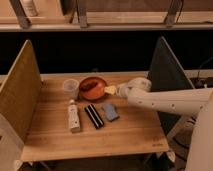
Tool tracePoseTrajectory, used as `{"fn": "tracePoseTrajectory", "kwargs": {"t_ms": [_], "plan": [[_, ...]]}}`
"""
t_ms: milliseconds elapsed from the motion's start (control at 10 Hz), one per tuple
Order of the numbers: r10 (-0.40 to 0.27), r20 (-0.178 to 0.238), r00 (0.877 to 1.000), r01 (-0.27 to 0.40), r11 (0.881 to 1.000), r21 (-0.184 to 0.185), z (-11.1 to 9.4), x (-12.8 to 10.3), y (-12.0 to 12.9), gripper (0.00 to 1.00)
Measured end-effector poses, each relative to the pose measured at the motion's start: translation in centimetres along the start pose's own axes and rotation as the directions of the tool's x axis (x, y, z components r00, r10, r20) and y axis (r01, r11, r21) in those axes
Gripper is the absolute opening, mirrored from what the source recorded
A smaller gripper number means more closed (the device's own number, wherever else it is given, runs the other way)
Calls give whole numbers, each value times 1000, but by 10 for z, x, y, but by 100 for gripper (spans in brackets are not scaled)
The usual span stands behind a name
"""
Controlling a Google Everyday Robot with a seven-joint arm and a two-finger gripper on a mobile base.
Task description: Place the white sponge in the ceramic bowl
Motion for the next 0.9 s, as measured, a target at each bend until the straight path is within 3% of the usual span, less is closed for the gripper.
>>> {"fn": "tracePoseTrajectory", "kwargs": {"t_ms": [100,400,500,800,900], "plan": [[-27,-26,999,26,1000,-3,-3,12,10,80],[-131,-136,982,129,991,-26,-17,64,54,80],[-154,-184,971,155,988,-10,-23,79,58,80],[-189,-267,945,210,976,52,-39,97,49,80],[-192,-278,941,216,975,59,-41,99,47,80]]}}
